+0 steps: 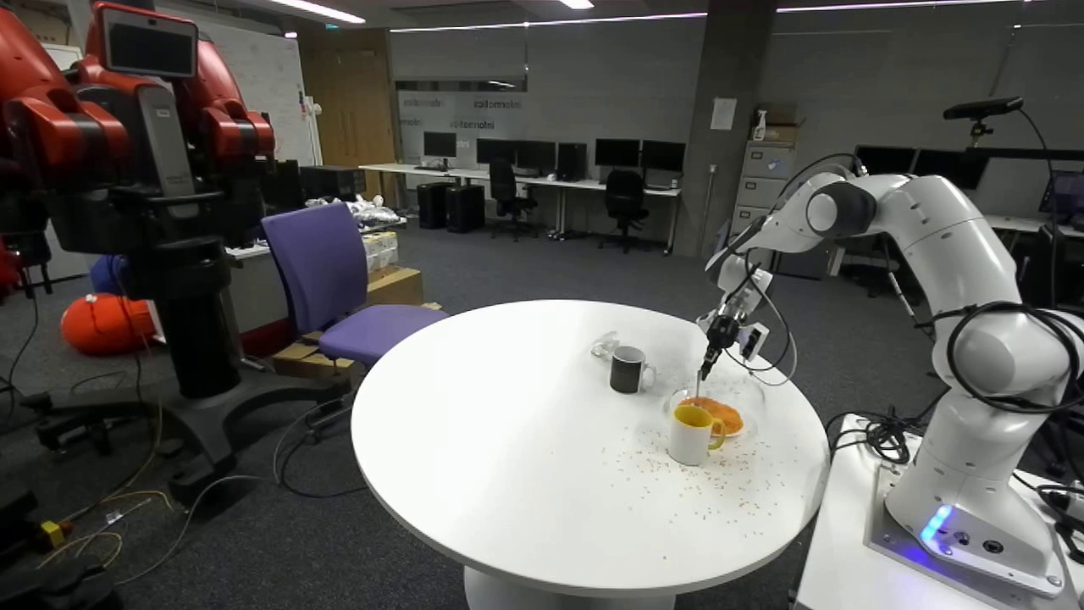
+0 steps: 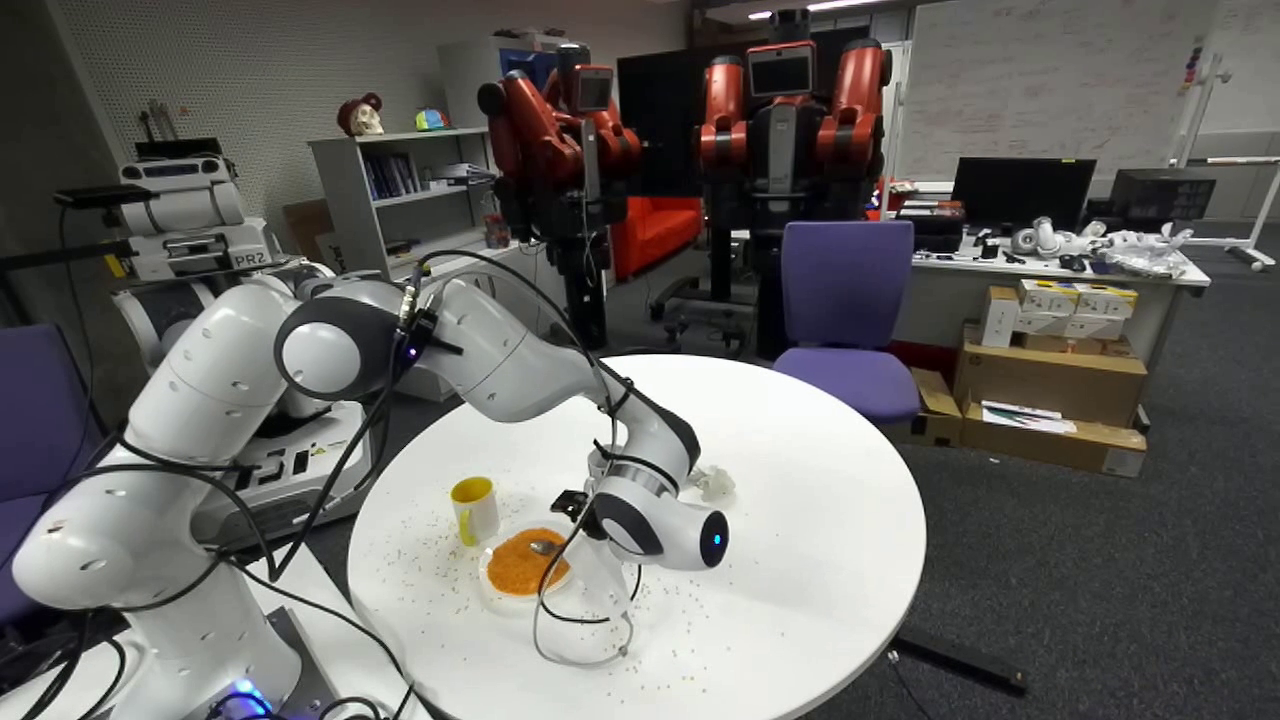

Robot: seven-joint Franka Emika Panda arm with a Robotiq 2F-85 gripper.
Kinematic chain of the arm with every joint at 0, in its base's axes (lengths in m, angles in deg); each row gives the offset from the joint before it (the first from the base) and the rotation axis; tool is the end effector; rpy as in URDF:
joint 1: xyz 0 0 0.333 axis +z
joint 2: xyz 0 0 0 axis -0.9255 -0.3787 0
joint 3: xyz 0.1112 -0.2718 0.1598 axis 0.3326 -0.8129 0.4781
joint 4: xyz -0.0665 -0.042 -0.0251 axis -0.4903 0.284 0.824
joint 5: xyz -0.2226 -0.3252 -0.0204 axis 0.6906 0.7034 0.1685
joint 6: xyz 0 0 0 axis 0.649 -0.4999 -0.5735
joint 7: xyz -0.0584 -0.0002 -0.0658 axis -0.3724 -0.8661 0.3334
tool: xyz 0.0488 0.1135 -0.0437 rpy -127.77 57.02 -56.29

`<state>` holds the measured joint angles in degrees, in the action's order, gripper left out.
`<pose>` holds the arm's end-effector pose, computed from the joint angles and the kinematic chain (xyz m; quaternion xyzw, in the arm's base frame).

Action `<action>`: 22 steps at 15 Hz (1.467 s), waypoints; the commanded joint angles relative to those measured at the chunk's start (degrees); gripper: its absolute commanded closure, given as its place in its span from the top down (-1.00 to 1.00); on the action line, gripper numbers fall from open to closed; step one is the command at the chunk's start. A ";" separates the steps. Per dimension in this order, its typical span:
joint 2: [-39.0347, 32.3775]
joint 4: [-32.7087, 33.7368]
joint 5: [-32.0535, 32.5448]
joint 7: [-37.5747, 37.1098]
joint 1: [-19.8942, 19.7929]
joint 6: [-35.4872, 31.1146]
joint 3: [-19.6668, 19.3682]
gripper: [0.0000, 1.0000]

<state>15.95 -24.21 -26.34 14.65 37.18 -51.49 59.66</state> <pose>0.4896 -0.2859 0.1160 -0.8444 -0.1051 -0.0443 0.5235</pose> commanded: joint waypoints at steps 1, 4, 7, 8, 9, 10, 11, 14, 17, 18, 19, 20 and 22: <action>1.53 -0.13 2.25 -2.79 0.76 1.94 -0.94 1.00; 1.91 -0.49 3.98 -4.87 1.22 1.23 -1.38 1.00; 2.44 -0.72 5.39 -6.40 1.42 0.83 -1.41 1.00; 2.62 -0.82 5.83 -7.11 1.51 0.64 -1.40 1.00; 2.71 -0.80 6.21 -7.67 1.51 0.61 -1.33 1.00; 2.78 -0.75 6.63 -8.49 1.56 0.80 -1.30 1.00; 2.95 -0.79 6.97 -9.24 1.61 0.69 -1.27 1.00; 3.48 -0.76 8.46 -12.21 1.97 0.70 -1.22 1.00; 3.75 -0.75 10.05 -14.32 2.13 0.64 -1.03 1.00; 3.79 -0.77 10.65 -14.88 2.18 0.60 -0.99 1.00; 3.85 -0.82 11.36 -15.65 2.31 0.60 -1.03 1.00; 3.88 -0.82 12.00 -16.32 2.38 0.61 -0.99 1.00; 3.97 -0.80 13.23 -17.53 2.44 0.49 -0.86 1.00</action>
<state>17.62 -24.17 -15.33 0.18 39.26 -51.49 58.96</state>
